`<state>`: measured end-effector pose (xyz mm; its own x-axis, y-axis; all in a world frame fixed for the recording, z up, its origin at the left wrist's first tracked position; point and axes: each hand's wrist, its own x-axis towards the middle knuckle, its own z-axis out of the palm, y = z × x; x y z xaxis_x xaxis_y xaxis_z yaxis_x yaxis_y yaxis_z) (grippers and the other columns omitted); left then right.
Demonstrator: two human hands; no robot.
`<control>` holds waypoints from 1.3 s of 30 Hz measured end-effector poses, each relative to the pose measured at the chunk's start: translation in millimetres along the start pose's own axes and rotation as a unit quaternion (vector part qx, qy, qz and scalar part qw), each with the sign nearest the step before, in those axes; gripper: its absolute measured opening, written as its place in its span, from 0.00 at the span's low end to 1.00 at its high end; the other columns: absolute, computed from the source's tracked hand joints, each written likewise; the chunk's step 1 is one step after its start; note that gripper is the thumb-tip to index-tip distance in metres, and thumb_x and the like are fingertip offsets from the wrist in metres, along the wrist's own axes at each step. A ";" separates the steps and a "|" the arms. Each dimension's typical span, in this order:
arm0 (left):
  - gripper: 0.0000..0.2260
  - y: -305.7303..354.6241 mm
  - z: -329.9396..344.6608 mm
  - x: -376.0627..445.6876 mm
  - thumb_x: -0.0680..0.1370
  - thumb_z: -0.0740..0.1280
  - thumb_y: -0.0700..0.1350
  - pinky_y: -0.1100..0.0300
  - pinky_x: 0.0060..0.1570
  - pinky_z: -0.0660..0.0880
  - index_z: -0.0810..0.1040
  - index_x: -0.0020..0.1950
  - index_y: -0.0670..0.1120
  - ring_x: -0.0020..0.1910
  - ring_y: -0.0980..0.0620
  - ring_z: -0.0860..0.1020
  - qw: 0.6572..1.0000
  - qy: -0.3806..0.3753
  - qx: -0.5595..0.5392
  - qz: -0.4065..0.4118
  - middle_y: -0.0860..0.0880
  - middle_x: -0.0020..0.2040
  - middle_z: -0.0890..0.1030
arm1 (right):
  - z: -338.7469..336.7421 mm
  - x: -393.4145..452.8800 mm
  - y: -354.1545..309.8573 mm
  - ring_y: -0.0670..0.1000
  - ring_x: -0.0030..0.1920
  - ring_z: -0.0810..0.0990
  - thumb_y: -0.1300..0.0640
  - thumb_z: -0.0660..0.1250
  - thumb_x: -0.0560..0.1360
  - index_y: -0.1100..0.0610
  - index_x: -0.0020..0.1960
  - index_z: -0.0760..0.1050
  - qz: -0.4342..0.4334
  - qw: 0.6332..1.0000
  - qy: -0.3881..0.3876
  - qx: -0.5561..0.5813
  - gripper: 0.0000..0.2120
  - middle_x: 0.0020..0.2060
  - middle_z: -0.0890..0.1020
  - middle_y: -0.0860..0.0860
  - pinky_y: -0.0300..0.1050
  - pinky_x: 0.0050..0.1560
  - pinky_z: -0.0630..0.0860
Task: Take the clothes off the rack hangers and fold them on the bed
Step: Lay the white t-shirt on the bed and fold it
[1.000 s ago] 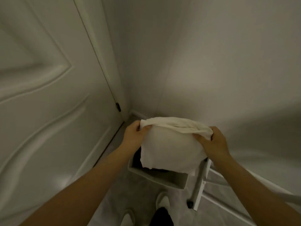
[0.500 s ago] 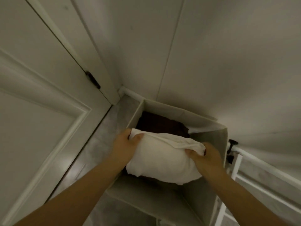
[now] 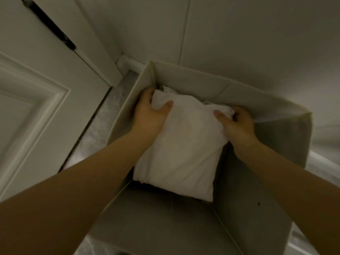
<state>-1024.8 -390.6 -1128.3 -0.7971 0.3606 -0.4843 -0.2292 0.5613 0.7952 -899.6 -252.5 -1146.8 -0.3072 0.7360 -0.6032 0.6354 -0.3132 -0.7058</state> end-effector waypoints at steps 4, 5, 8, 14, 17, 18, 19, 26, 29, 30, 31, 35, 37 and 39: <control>0.37 -23.5 2.5 -14.2 0.73 0.70 0.54 0.61 0.70 0.51 0.55 0.76 0.48 0.72 0.53 0.56 0.956 -0.018 0.191 0.221 0.49 0.76 0.58 | 0.8 -14.2 32.6 0.52 0.67 0.68 0.43 0.72 0.69 0.55 0.71 0.63 -0.144 0.981 0.050 -0.120 0.36 0.68 0.67 0.51 0.49 0.67 0.67; 0.38 -33.0 0.0 -18.5 0.72 0.67 0.59 0.59 0.71 0.49 0.54 0.76 0.49 0.72 0.53 0.53 0.930 -0.052 0.253 0.263 0.49 0.76 0.55 | -0.4 -24.3 41.9 0.52 0.69 0.65 0.38 0.68 0.68 0.54 0.72 0.60 -0.196 0.964 0.053 -0.170 0.39 0.70 0.64 0.52 0.50 0.69 0.65; 0.46 -59.1 -11.6 -21.5 0.67 0.65 0.68 0.51 0.75 0.45 0.44 0.77 0.55 0.75 0.52 0.41 0.816 -0.215 0.461 0.275 0.50 0.77 0.40 | -2.2 -44.4 68.5 0.54 0.73 0.57 0.31 0.57 0.68 0.51 0.75 0.55 -0.304 0.889 -0.030 -0.342 0.42 0.75 0.57 0.53 0.53 0.72 0.55; 0.50 -66.4 -14.7 -14.4 0.69 0.69 0.64 0.50 0.73 0.42 0.35 0.76 0.55 0.75 0.48 0.34 0.716 -0.305 0.606 0.166 0.51 0.74 0.28 | -2.7 -32.2 82.3 0.53 0.76 0.42 0.30 0.43 0.68 0.49 0.77 0.43 -0.274 0.726 -0.201 -0.598 0.43 0.77 0.42 0.52 0.50 0.73 0.38; 0.47 -46.0 -11.6 -27.3 0.70 0.67 0.64 0.52 0.73 0.42 0.39 0.76 0.54 0.76 0.49 0.38 0.752 -0.291 0.567 0.170 0.51 0.76 0.33 | -4.1 -43.6 66.4 0.53 0.76 0.45 0.30 0.45 0.70 0.51 0.77 0.46 -0.253 0.761 -0.202 -0.562 0.41 0.77 0.44 0.52 0.51 0.74 0.42; 0.46 -34.2 -15.0 -33.5 0.71 0.67 0.64 0.53 0.73 0.43 0.40 0.77 0.54 0.76 0.49 0.39 0.760 -0.280 0.557 0.183 0.51 0.76 0.34 | -6.4 -51.6 57.0 0.54 0.76 0.47 0.30 0.42 0.68 0.51 0.77 0.47 -0.252 0.776 -0.192 -0.546 0.43 0.77 0.46 0.52 0.51 0.74 0.43; 0.45 -25.3 -19.5 -38.6 0.71 0.66 0.64 0.53 0.73 0.43 0.42 0.77 0.54 0.76 0.50 0.40 0.766 -0.271 0.548 0.196 0.52 0.76 0.35 | -9.3 -59.4 49.3 0.54 0.76 0.48 0.30 0.41 0.67 0.52 0.77 0.48 -0.246 0.782 -0.187 -0.541 0.43 0.77 0.46 0.53 0.51 0.74 0.44; 0.40 93.4 -96.4 -72.4 0.72 0.67 0.62 0.53 0.74 0.51 0.51 0.77 0.52 0.76 0.51 0.49 0.821 -0.165 0.467 0.282 0.52 0.78 0.46 | -47.9 -123.4 -73.6 0.55 0.74 0.57 0.41 0.59 0.77 0.53 0.75 0.57 -0.307 0.813 -0.100 -0.485 0.31 0.76 0.56 0.52 0.50 0.72 0.56; 0.36 164.0 -135.1 -96.7 0.72 0.68 0.60 0.52 0.73 0.56 0.58 0.75 0.50 0.74 0.49 0.55 0.855 -0.102 0.398 0.316 0.50 0.77 0.54 | -64.6 -158.2 -149.4 0.59 0.66 0.70 0.43 0.60 0.76 0.58 0.71 0.65 -0.360 0.828 -0.054 -0.427 0.29 0.70 0.68 0.57 0.52 0.64 0.68; 0.35 193.8 -156.0 -113.5 0.72 0.68 0.60 0.51 0.72 0.58 0.62 0.74 0.49 0.73 0.47 0.58 0.865 -0.072 0.379 0.322 0.50 0.76 0.58 | -69.9 -178.5 -181.2 0.58 0.65 0.71 0.45 0.61 0.76 0.59 0.71 0.65 -0.371 0.833 -0.057 -0.407 0.28 0.68 0.69 0.57 0.51 0.63 0.68; 0.34 227.0 -176.0 -129.9 0.72 0.67 0.61 0.52 0.71 0.60 0.64 0.73 0.49 0.72 0.47 0.60 0.871 -0.040 0.361 0.332 0.50 0.75 0.61 | -77.8 -201.2 -215.9 0.57 0.65 0.71 0.48 0.62 0.77 0.58 0.71 0.65 -0.377 0.841 -0.054 -0.385 0.26 0.68 0.69 0.55 0.49 0.62 0.68; 0.32 344.7 -252.1 -201.4 0.70 0.54 0.65 0.58 0.65 0.64 0.71 0.68 0.48 0.65 0.49 0.69 0.909 0.064 0.231 0.340 0.49 0.66 0.72 | -108.1 -299.2 -345.8 0.47 0.56 0.75 0.49 0.62 0.77 0.51 0.71 0.64 -0.402 0.873 -0.010 -0.275 0.23 0.62 0.74 0.48 0.39 0.53 0.70; 0.27 394.8 -289.4 -249.3 0.74 0.58 0.63 0.60 0.64 0.64 0.71 0.67 0.50 0.64 0.51 0.69 0.919 0.072 0.182 0.341 0.51 0.64 0.72 | -126.9 -365.9 -404.7 0.44 0.46 0.76 0.50 0.62 0.78 0.50 0.69 0.66 -0.404 0.893 0.005 -0.201 0.20 0.54 0.76 0.45 0.36 0.46 0.71; 0.20 432.7 -314.9 -288.2 0.77 0.63 0.56 0.55 0.64 0.68 0.71 0.67 0.51 0.62 0.52 0.70 0.921 0.085 0.144 0.353 0.52 0.63 0.72 | -143.3 -427.6 -445.7 0.42 0.43 0.77 0.52 0.62 0.78 0.49 0.68 0.67 -0.407 0.905 0.006 -0.125 0.18 0.49 0.77 0.44 0.33 0.40 0.71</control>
<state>-1070.1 -486.2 -529.7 -0.7729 0.6024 0.1993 0.5170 0.4158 0.7482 -949.9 -341.7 -521.0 -0.7392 0.6683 0.0836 0.3431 0.4805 -0.8071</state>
